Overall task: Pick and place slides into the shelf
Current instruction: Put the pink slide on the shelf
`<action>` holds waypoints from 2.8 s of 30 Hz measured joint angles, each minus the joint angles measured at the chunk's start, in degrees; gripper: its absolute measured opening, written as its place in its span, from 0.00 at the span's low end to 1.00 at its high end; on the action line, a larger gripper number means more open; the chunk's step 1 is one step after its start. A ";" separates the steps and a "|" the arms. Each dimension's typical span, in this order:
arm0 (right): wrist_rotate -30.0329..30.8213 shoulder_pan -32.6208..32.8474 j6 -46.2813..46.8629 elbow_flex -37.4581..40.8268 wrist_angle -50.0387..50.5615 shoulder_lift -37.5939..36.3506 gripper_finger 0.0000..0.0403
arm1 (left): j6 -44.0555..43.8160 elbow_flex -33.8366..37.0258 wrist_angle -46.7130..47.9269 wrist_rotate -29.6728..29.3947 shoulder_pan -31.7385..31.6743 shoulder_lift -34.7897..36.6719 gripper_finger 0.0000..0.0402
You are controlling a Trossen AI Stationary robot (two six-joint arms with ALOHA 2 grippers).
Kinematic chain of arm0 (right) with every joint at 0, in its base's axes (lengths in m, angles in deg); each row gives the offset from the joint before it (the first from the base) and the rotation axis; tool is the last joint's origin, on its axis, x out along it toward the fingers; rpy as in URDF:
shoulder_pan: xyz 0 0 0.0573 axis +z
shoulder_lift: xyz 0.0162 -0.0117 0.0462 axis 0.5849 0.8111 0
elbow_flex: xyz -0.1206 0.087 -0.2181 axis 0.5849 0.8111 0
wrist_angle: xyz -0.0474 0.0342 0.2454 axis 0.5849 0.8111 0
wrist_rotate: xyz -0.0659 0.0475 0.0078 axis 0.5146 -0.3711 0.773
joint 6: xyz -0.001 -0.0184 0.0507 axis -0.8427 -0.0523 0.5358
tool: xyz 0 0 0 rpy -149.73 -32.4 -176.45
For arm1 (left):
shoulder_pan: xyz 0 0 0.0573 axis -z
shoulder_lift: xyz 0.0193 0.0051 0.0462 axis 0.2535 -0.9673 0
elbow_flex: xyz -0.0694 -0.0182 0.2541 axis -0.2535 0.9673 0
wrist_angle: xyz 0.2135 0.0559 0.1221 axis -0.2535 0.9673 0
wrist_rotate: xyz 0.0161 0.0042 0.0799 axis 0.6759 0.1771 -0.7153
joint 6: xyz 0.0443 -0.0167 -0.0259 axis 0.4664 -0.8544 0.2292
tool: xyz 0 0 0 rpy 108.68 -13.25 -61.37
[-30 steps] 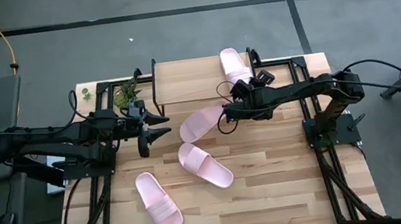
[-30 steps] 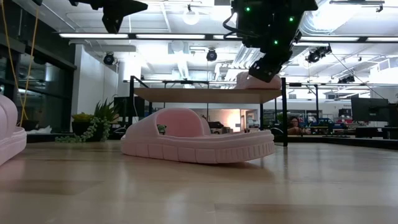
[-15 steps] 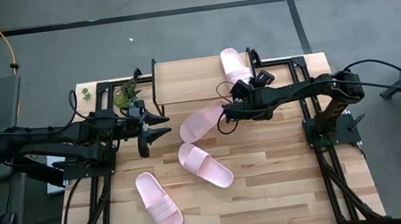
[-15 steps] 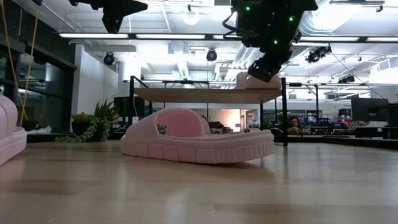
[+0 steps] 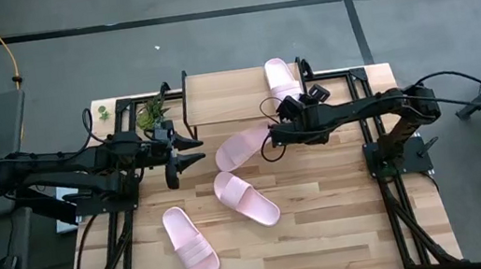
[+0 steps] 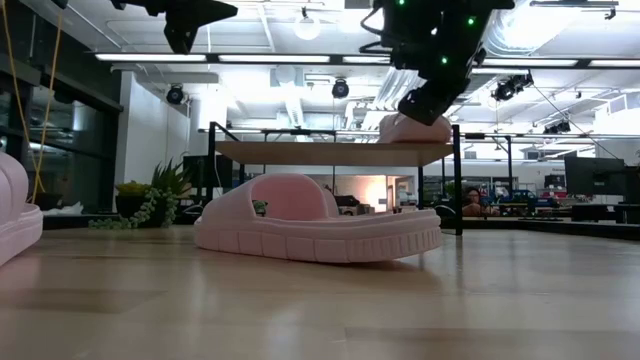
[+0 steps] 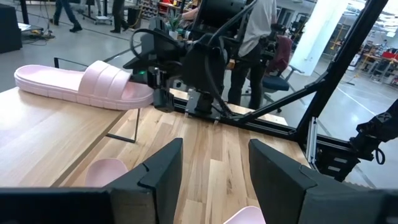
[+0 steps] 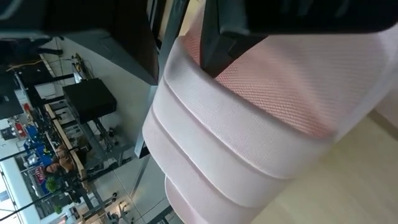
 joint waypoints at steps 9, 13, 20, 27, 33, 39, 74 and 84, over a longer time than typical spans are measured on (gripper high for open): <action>-0.09 0.64 0.44 0.00 -0.33 -1.42 0.26 | -0.01 0.00 0.24 -0.81 0.02 -0.01 0.41; -0.36 0.63 0.42 0.00 -0.33 -1.45 0.26 | -0.01 0.00 0.24 -0.79 0.02 0.00 0.41; -4.86 0.23 -0.64 0.00 -0.35 -1.45 0.26 | -0.01 0.00 0.24 -0.81 0.02 0.00 0.41; -4.99 0.23 -0.61 0.00 -0.40 -1.45 0.26 | -0.01 0.00 0.24 -0.78 0.01 0.00 0.41; -4.30 0.23 -0.55 0.00 -0.47 -1.45 0.26 | -0.01 0.00 0.24 -0.78 0.02 0.00 0.41; -4.32 0.23 -0.61 0.00 -0.62 -1.52 0.26 | -0.01 0.00 0.24 -0.79 0.02 0.00 0.41; -13.82 4.74 -10.80 0.00 -11.76 -6.43 0.26 | -0.01 0.00 0.28 -1.00 0.01 0.00 0.41; -19.21 8.87 -18.41 0.00 -18.80 -6.41 0.26 | 1.03 0.00 0.37 -1.00 0.02 0.00 0.41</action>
